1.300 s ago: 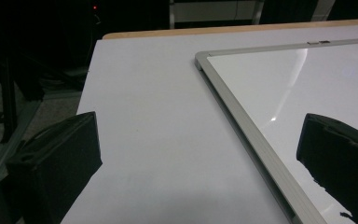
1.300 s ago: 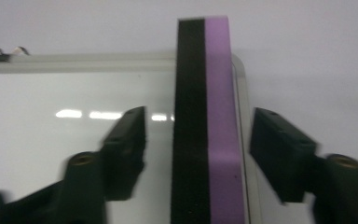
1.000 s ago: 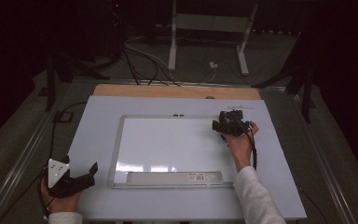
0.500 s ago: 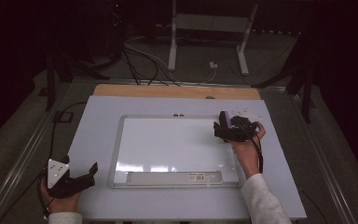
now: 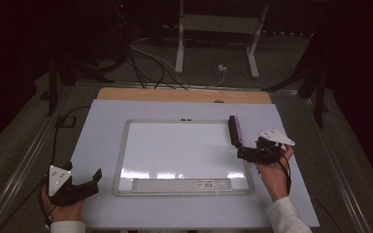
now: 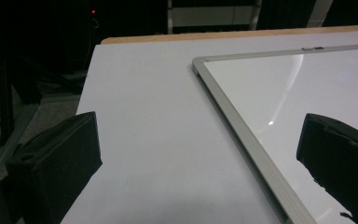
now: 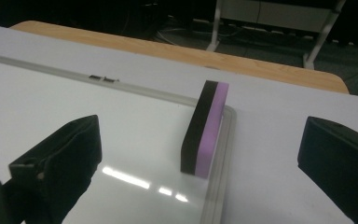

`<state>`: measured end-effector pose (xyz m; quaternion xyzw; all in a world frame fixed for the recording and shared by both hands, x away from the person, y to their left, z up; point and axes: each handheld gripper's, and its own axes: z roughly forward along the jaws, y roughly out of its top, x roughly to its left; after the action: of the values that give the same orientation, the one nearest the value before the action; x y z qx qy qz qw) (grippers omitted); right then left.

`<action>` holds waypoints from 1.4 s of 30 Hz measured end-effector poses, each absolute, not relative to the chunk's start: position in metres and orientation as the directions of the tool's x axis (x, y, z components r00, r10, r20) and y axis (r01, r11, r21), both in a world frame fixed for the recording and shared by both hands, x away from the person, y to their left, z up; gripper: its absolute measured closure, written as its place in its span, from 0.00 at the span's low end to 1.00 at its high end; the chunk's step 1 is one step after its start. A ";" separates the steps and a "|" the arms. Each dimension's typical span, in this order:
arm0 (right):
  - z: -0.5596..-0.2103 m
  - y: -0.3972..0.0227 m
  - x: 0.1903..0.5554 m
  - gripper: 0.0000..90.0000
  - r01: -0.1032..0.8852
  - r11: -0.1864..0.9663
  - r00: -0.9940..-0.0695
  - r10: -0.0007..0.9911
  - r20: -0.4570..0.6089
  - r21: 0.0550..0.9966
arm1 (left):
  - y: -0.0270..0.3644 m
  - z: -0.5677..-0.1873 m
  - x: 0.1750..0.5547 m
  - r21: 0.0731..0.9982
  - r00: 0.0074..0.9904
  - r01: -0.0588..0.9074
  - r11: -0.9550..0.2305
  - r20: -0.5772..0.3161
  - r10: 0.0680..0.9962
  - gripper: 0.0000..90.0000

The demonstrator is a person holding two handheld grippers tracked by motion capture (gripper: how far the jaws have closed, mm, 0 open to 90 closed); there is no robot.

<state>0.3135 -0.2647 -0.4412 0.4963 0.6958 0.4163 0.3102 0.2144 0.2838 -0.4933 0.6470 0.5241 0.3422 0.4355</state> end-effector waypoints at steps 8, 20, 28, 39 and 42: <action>-0.451 -0.279 0.286 0.00 0.368 0.150 -0.353 0.935 -0.012 0.918 | 0.284 -0.488 0.212 0.935 0.217 0.350 -0.053 -0.026 0.976 0.01; -0.478 -0.303 0.255 0.00 0.348 0.089 -0.368 0.929 0.049 0.933 | 0.281 -0.482 0.213 0.947 0.231 0.317 -0.048 -0.028 0.973 0.01; -0.486 -0.314 0.240 0.00 0.327 0.102 -0.382 0.924 0.033 0.939 | 0.279 -0.479 0.213 0.954 0.246 0.297 -0.048 -0.027 0.969 0.01; -0.488 -0.322 0.226 0.00 0.312 0.095 -0.384 0.923 0.034 0.945 | 0.278 -0.481 0.212 0.956 0.251 0.287 -0.057 -0.017 0.968 0.01; -0.488 -0.320 0.225 0.00 0.308 0.113 -0.385 0.923 0.015 0.945 | 0.279 -0.481 0.213 0.955 0.246 0.292 -0.056 -0.018 0.969 0.01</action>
<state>0.2246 -0.3204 -0.4877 0.4554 0.6756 0.4858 0.3165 0.2128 0.2788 -0.4815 0.6321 0.4986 0.3585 0.4726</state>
